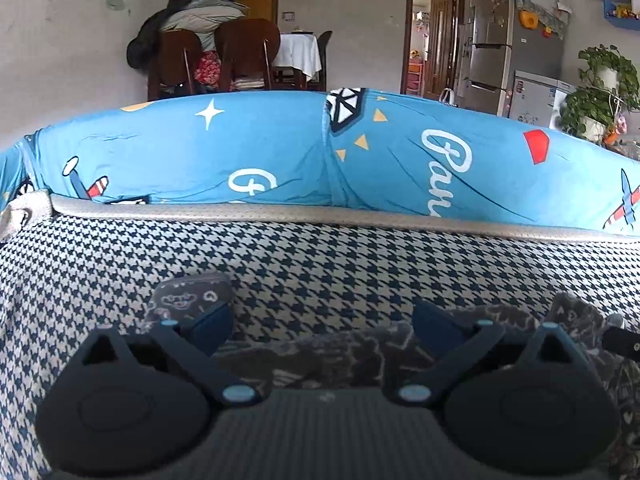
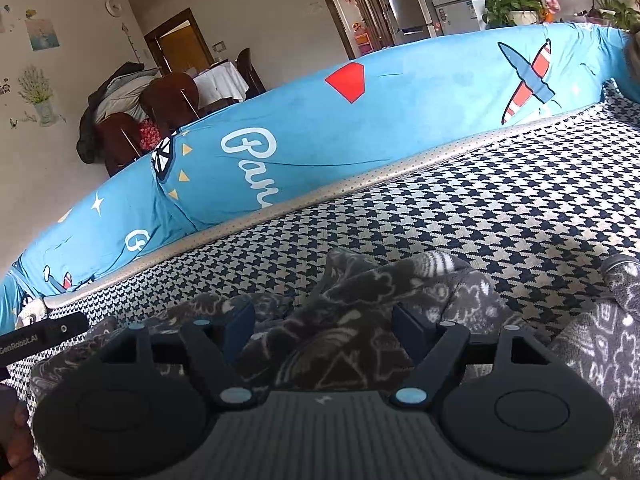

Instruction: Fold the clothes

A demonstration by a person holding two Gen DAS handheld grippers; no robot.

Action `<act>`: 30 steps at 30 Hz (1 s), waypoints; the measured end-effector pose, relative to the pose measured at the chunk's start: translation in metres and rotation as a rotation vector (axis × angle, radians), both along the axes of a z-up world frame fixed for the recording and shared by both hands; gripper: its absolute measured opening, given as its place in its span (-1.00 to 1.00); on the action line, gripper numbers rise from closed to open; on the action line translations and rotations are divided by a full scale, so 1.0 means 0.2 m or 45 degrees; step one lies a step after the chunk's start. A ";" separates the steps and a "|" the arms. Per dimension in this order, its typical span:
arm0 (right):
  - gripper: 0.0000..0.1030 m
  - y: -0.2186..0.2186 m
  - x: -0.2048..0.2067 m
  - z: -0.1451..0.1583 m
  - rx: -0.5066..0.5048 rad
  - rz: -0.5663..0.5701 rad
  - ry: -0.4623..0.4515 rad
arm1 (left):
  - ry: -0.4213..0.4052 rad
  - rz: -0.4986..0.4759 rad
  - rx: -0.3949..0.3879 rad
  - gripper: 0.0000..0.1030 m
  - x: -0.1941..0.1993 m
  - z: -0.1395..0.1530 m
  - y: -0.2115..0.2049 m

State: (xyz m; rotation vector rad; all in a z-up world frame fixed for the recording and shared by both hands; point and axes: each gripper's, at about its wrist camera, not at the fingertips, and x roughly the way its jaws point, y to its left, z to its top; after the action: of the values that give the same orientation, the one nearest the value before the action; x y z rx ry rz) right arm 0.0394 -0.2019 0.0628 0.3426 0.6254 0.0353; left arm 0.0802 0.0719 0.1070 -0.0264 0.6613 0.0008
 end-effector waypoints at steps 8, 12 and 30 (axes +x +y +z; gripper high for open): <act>0.07 0.09 0.05 -0.05 -0.119 0.024 0.024 | 0.132 -0.041 0.035 0.84 0.07 -0.16 -0.06; -0.44 0.11 0.04 -0.06 -0.160 0.063 0.009 | 0.202 -0.047 0.052 0.21 0.06 -0.22 -0.07; -0.86 0.36 -0.21 -0.15 -0.325 0.526 0.011 | 0.155 -0.062 0.229 -0.04 -0.28 -0.23 -0.03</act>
State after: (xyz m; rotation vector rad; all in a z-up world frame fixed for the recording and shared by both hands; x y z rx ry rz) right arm -0.0034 -0.1290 0.0338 -0.0373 0.6928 0.3465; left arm 0.0241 0.0666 0.0615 0.1642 0.7815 0.0146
